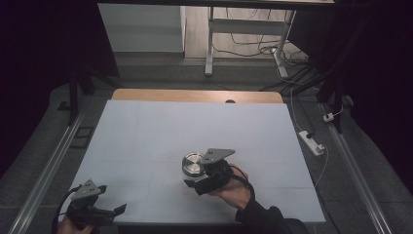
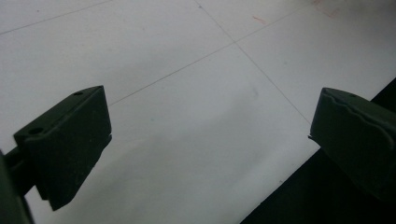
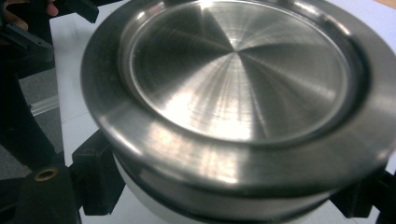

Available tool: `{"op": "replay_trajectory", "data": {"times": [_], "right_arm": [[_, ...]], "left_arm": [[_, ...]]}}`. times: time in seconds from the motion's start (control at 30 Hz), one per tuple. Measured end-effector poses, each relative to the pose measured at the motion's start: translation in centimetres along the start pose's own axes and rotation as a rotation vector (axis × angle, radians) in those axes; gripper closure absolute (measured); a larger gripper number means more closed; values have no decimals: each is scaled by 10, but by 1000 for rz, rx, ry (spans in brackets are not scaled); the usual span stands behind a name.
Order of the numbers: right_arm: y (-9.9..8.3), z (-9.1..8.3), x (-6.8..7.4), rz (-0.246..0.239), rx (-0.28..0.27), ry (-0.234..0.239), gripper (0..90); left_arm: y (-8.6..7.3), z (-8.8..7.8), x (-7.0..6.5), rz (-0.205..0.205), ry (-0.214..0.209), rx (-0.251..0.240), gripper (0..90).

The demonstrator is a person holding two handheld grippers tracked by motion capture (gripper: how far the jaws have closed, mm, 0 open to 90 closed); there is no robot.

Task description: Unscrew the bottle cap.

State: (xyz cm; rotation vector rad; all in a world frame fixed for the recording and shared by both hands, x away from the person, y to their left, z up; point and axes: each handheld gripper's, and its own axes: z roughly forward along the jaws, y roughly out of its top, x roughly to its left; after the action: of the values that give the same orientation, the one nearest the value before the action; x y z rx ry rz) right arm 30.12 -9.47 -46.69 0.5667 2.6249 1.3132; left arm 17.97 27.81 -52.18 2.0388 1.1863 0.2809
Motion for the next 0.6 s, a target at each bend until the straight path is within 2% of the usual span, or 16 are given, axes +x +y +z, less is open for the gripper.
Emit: {"op": "replay_trajectory", "data": {"times": [0.2, 0.6], "right_arm": [[0, -1, 0, -2, -1, -1, 150], [-2, -1, -2, -1, 3, -4, 149]], "left_arm": [[6, 2, -3, 22, -65, -39, 0], [26, 13, -12, 120, -173, -103, 0]]}}
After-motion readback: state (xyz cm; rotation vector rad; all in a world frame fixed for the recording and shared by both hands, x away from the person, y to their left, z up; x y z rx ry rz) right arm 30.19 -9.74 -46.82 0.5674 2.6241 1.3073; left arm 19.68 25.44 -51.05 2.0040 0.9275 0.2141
